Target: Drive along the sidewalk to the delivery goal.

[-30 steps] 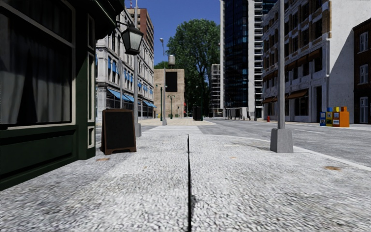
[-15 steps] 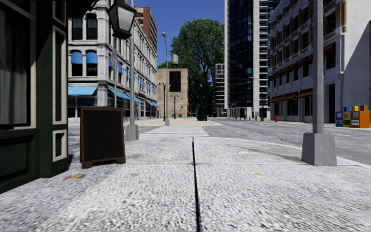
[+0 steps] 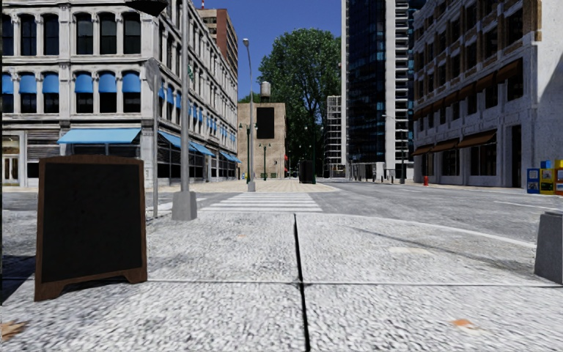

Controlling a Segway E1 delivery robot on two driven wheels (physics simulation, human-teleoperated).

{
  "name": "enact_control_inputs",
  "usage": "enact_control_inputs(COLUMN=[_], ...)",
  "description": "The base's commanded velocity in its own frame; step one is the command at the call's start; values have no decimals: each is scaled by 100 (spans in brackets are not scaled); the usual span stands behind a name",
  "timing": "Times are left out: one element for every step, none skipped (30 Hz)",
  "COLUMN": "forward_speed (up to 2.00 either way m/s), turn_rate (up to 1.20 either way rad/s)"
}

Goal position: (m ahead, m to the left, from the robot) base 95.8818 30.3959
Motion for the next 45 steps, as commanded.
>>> enact_control_inputs(forward_speed=[200, 200, 200, 200, 200, 200, 200, 200, 200, 200, 200, 200, 200, 200, 200, 200, 200, 200, 200, 200, 200, 200, 200, 200, 200, 200, 200, 200, 200, 200, 200, 200, 200, 200, 200, 200, 200, 200, 200, 200, 200, 200, 200, 200, 200], turn_rate=[0, 0, 0, 0, 0, 0, 0, 0, 0, 0, 0, 0, 0, 0, 0, 0, 0, 0, 0, 0, 0, 0, 0, 0, 0, 0, 0, 0, 0, 0, 0, 0, 0, 0, 0, 0, 0, 0, 0, 0, 0, 0, 0, 0, 0])
